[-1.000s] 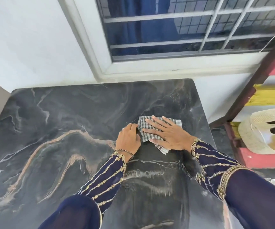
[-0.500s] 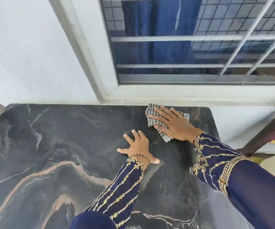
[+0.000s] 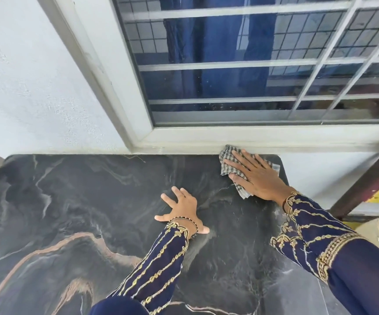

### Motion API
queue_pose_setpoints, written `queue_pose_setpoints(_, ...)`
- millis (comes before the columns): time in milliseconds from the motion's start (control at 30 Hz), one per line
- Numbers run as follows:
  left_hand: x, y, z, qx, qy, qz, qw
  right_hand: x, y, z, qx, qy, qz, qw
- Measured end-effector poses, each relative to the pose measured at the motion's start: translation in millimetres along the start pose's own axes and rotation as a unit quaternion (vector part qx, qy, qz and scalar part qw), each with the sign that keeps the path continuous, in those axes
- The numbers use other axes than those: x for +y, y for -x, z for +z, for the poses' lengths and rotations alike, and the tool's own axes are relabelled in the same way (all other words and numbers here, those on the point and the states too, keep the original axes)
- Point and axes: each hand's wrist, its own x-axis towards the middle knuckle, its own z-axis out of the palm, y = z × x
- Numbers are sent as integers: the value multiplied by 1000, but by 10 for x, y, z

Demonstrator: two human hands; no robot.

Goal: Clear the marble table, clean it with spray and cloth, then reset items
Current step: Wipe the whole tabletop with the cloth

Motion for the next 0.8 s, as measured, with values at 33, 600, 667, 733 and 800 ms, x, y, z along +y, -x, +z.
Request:
queue_pose_setpoints(33, 4, -7, 0, -1, -1, 0, 1000, 125, 91, -11, 1, -5, 14, 1000)
queue_pose_setpoints(600, -44, -32, 62, 41, 2, 12, 999, 27, 723, 128, 11, -50, 176, 983)
queue_pose_setpoints(667, -43, -16, 70, 48, 3, 14, 999, -60, 882, 169, 7, -44, 162, 986)
queue_pose_setpoints(733, -65, 19, 92, 66, 20, 18, 997, -187, 1061, 220, 5, -35, 143, 989)
queue_pose_setpoints(800, -121, 103, 198, 118, 37, 38, 992, -367, 1256, 278, 6, -25, 124, 992)
